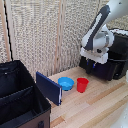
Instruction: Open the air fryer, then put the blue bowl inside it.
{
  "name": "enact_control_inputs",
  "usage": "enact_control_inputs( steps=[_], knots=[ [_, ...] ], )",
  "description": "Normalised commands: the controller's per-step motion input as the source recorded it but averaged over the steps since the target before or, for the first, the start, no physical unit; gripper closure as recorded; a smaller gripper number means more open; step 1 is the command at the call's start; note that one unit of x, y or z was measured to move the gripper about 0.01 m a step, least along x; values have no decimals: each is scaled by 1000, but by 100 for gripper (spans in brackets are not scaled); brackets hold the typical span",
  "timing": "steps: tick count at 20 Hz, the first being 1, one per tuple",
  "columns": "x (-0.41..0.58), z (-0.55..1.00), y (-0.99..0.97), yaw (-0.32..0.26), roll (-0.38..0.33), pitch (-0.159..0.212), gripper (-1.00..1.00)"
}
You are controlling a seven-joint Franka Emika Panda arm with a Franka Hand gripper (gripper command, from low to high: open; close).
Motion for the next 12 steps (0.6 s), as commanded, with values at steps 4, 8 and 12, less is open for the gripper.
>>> enact_control_inputs(
  steps=[4, 8, 12],
  knots=[
    [-106, -197, 954, 0, 1, -46, 100],
    [184, -339, 562, 0, 0, -7, 100],
    [224, -141, 219, -12, -7, -15, 100]
  ],
)
